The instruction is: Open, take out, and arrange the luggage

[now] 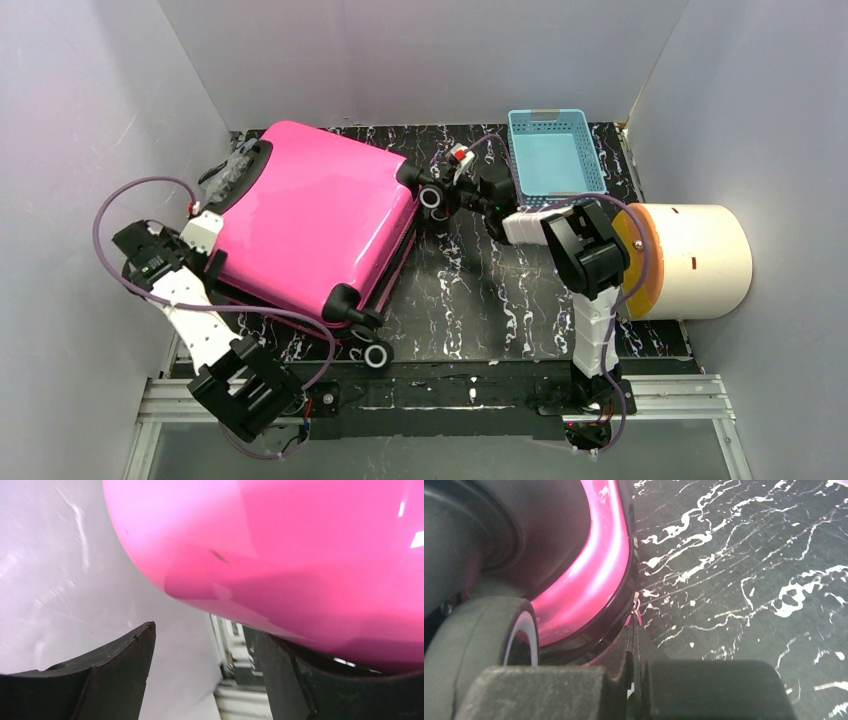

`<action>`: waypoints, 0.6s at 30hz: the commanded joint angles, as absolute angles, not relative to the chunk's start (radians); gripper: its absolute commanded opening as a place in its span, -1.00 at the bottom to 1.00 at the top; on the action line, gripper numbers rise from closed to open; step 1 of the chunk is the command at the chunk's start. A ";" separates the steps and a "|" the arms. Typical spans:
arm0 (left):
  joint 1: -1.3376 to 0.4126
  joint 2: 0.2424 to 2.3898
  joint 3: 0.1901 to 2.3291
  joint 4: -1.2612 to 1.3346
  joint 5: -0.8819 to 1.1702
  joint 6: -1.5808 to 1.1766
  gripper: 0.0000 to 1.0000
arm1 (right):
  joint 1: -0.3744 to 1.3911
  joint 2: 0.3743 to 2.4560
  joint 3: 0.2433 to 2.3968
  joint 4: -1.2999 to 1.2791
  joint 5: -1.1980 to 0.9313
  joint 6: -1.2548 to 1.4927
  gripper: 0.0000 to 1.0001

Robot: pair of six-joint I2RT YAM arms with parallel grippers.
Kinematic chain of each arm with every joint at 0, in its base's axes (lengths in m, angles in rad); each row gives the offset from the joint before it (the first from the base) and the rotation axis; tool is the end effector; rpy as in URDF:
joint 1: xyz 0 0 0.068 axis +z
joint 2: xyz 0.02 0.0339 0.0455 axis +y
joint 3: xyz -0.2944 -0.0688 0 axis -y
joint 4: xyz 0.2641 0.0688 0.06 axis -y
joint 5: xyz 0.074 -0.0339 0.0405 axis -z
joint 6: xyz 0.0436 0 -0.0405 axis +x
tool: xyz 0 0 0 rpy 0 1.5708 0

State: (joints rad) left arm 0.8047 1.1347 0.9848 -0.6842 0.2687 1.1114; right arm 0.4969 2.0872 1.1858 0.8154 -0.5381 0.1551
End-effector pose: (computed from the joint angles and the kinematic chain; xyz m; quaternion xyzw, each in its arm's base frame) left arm 0.1773 0.1676 0.3143 0.1889 0.9063 0.2200 0.3074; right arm 0.4177 0.2519 0.1901 -0.2979 0.6694 0.3943 0.5547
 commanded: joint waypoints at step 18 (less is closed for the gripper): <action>0.306 1.210 1.177 -0.585 0.504 0.891 0.49 | 0.768 1.629 0.741 0.958 -0.464 0.190 -0.97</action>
